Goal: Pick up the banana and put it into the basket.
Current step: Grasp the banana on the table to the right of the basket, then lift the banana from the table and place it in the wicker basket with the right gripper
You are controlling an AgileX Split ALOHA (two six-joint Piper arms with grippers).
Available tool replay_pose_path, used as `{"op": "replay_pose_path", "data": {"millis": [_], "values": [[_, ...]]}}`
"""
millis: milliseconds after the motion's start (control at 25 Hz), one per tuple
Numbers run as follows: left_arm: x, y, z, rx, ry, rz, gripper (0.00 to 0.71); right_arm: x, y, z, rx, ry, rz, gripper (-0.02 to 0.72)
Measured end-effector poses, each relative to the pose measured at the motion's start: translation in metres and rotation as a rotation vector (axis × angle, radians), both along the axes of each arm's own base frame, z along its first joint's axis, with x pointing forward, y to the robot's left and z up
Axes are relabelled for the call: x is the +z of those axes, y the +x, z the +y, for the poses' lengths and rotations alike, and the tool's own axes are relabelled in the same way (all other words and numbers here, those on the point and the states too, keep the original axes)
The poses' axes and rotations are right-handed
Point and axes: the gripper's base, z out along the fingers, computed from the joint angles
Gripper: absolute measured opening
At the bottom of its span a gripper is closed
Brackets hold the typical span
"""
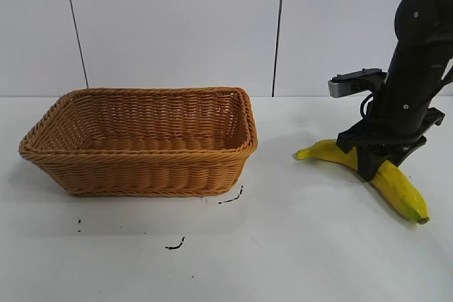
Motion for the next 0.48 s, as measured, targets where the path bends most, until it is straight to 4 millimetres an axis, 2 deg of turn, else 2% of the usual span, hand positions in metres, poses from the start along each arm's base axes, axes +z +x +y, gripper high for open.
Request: {"op": "replay_pose_path", "data": {"millis": [160, 360, 480], "values": [[0.000, 0.000, 0.000, 0.000, 0.000, 0.000, 0.690, 0.017, -0.001, -0.002, 0.014, -0.019, -0.028, 0.301], [0.000, 0.000, 0.000, 0.000, 0.000, 0.000, 0.690, 0.072, -0.006, -0.001, -0.029, 0.012, -0.114, 0.301], [0.000, 0.000, 0.000, 0.000, 0.000, 0.000, 0.690, 0.107, 0.000, 0.002, -0.059, 0.058, -0.142, 0.301]]}}
